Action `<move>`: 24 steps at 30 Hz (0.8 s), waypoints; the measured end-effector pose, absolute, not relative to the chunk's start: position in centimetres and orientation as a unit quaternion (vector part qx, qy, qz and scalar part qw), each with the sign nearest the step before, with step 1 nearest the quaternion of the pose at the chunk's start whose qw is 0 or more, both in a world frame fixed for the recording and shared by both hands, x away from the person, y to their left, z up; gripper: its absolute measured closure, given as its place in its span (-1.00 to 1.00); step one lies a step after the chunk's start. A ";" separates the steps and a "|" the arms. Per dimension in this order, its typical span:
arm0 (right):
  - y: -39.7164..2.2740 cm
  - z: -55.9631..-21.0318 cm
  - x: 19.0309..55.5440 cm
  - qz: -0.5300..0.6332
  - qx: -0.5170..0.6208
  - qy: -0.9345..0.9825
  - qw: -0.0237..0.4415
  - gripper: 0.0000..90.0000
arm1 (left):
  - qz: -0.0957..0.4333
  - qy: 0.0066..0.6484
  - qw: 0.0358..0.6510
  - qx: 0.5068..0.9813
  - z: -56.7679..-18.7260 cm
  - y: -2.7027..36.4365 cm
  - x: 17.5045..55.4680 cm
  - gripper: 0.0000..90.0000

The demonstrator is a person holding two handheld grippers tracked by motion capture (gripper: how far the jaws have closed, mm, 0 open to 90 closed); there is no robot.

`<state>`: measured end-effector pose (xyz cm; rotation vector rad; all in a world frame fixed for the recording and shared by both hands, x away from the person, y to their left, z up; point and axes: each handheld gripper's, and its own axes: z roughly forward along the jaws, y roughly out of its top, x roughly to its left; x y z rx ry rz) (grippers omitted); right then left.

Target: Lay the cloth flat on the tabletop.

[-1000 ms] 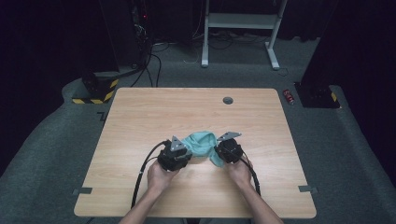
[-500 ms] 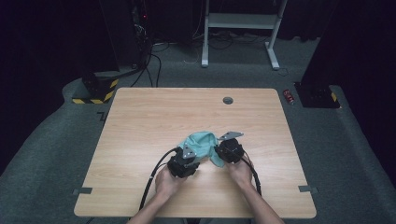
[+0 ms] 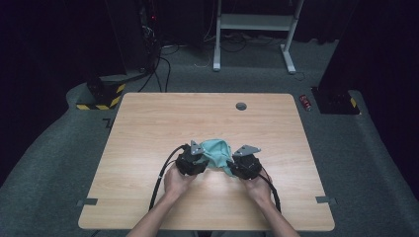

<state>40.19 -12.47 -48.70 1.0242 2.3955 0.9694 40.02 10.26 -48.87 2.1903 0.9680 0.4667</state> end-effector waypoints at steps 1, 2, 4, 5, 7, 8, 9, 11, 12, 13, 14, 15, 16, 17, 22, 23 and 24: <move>-12.7 -48.8 40.0 0.344 0.361 0.848 0.178 0.50 | 0.179 0.366 0.343 0.847 -48.7 10.5 39.6 0.35; -13.0 -48.9 39.8 0.345 0.361 0.849 0.175 0.51 | 0.183 0.358 0.338 0.851 -48.6 10.9 39.1 0.37; -13.5 -49.1 39.7 0.345 0.363 0.848 0.172 0.51 | 0.186 0.354 0.334 0.854 -48.4 11.7 38.2 0.39; -13.6 -49.2 39.8 0.345 0.363 0.848 0.172 0.51 | 0.187 0.354 0.332 0.854 -48.4 12.0 37.9 0.39; -13.7 -49.4 39.9 0.344 0.370 0.847 0.166 0.52 | 0.188 0.359 0.328 0.853 -48.7 12.6 37.5 0.39; -13.7 -49.4 39.9 0.344 0.371 0.847 0.165 0.53 | 0.187 0.363 0.323 0.854 -49.0 12.8 37.4 0.38; -13.6 -49.5 40.0 0.342 0.369 0.849 0.163 0.54 | 0.188 0.368 0.319 0.853 -49.4 13.1 37.4 0.38; -13.5 -49.8 40.0 0.337 0.368 0.851 0.161 0.56 | 0.187 0.379 0.314 0.850 -49.9 13.3 37.7 0.37; -13.4 -49.9 40.1 0.336 0.369 0.851 0.161 0.59 | 0.186 0.387 0.313 0.847 -50.1 13.3 37.8 0.36; -13.5 -50.1 40.1 0.337 0.372 0.850 0.160 0.62 | 0.184 0.393 0.314 0.844 -50.3 13.4 38.0 0.37; -13.6 -50.3 40.2 0.337 0.376 0.849 0.157 0.65 | 0.185 0.396 0.318 0.841 -50.5 13.5 38.1 0.39; -13.8 -50.4 40.3 0.336 0.380 0.848 0.153 0.69 | 0.183 0.401 0.325 0.836 -50.6 13.5 38.3 0.41; -13.9 -50.6 40.3 0.337 0.381 0.848 0.149 0.72 | 0.178 0.406 0.332 0.833 -50.6 13.6 38.4 0.44; -14.0 -50.7 40.3 0.338 0.386 0.846 0.144 0.75 | 0.172 0.408 0.340 0.829 -50.7 13.6 38.6 0.46; -14.1 -50.8 40.3 0.337 0.381 0.850 0.139 0.98 | 0.155 0.409 0.364 0.822 -50.8 13.3 39.1 0.68; -14.0 -50.7 40.3 0.338 0.380 0.850 0.137 0.99 | 0.151 0.410 0.367 0.821 -50.7 13.3 39.2 0.78; -14.1 -50.6 40.3 0.341 0.376 0.850 0.139 0.99 | 0.150 0.408 0.370 0.821 -50.6 13.3 39.2 0.89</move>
